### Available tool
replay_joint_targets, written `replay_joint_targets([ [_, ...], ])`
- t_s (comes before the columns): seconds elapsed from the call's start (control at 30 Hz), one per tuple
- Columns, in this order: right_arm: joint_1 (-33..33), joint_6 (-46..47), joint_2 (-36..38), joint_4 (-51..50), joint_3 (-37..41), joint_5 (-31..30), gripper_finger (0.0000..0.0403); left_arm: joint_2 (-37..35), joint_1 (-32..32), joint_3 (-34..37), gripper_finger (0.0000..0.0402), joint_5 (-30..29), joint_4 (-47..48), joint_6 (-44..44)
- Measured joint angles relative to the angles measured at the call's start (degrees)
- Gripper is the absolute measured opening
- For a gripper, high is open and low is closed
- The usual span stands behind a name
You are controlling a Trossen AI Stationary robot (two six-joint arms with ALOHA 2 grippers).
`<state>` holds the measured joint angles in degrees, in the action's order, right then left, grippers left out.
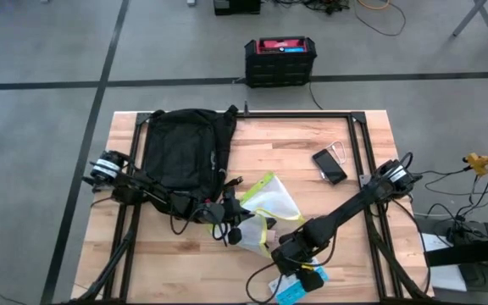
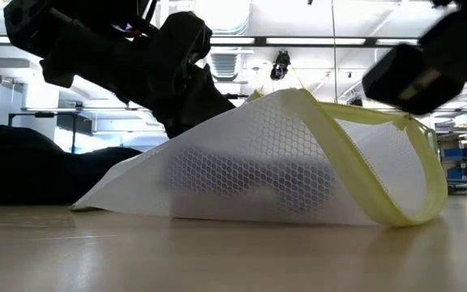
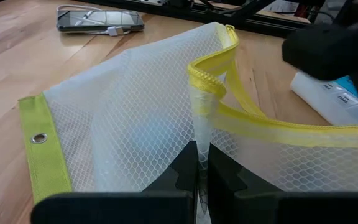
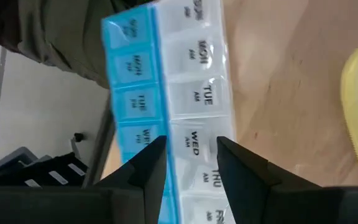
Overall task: Unpack backpack
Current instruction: Put the white medicine organizer into the zip bag
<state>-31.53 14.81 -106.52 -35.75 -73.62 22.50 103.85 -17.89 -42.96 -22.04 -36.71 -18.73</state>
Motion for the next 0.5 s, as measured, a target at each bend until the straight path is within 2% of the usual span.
replay_joint_targets([
  [0.17, 0.02, -0.37, -0.81, 0.13, 0.13, -0.39, 0.0095, 0.00, 0.00, 0.02, 0.0000, 0.00, -0.06, -0.03],
  [0.4, 0.07, -1.42, -0.73, 0.61, 0.02, -0.24, 0.0019, -0.02, 0.00, 0.02, 0.0000, 0.00, -0.07, -0.06],
  [0.5, 0.04, -1.94, -0.55, 0.76, -0.05, 0.61, 0.0006, -0.02, 0.00, 0.02, 0.0000, 0.00, -0.09, -0.06],
])
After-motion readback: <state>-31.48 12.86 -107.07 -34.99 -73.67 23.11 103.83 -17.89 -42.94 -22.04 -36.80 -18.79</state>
